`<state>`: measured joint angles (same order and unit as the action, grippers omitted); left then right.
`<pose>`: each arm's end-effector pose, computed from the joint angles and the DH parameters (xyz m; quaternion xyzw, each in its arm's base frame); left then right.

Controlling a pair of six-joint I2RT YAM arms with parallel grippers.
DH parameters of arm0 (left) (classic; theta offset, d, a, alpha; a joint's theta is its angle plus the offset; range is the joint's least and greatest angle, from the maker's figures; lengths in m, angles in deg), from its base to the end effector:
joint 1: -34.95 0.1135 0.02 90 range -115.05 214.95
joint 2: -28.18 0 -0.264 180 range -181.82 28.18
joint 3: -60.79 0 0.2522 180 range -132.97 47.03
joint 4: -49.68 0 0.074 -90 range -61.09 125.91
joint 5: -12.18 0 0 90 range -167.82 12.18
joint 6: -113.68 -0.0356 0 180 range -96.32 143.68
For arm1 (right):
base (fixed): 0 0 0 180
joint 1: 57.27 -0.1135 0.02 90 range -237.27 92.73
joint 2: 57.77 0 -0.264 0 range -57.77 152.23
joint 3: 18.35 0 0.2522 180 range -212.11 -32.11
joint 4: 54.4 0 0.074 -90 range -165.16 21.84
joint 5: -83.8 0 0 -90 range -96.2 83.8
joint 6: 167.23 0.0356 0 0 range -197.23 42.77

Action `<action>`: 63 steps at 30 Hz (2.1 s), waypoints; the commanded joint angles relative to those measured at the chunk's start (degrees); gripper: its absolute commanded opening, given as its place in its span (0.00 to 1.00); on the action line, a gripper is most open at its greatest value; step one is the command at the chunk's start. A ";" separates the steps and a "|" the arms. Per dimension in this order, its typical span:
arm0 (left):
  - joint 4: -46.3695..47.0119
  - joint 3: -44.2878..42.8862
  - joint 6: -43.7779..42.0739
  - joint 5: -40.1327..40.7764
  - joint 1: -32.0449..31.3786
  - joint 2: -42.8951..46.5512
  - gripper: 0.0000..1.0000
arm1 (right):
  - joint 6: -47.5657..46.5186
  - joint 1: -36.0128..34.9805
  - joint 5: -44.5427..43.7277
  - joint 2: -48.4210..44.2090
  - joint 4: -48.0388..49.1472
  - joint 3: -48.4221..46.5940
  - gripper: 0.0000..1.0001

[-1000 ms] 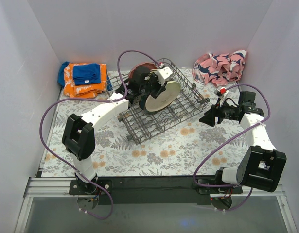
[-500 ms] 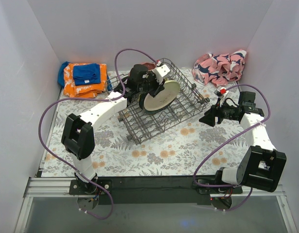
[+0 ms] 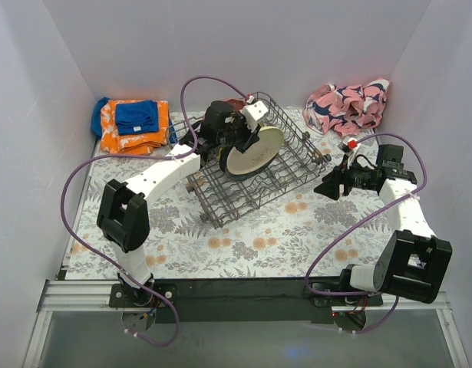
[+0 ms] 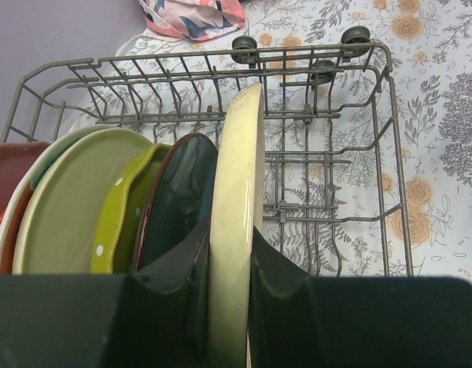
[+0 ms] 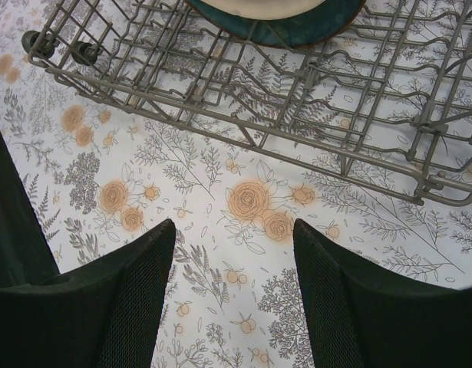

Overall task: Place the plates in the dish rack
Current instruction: Insert the plate into the dish rack

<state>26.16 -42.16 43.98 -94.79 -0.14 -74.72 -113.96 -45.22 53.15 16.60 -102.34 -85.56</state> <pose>0.3461 -0.2558 0.3280 0.1867 0.8097 -0.3614 0.4230 0.2527 -0.0226 0.2607 -0.3222 0.7780 0.3226 0.4323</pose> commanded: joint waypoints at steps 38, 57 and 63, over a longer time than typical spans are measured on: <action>8.88 5.60 0.27 0.98 1.52 12.71 0.00 | 17.28 -16.27 -8.44 24.67 2.79 -31.88 0.15; 8.53 8.33 1.06 -0.17 1.87 15.09 0.00 | 29.70 -23.39 -18.83 37.34 9.92 -43.22 0.02; 8.09 9.12 1.24 -0.87 1.87 16.06 0.00 | 30.93 -25.06 -19.36 38.75 10.62 -44.81 0.02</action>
<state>28.34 -32.08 45.40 -94.96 1.11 -65.30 -84.63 -68.98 34.15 54.98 -94.47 -127.06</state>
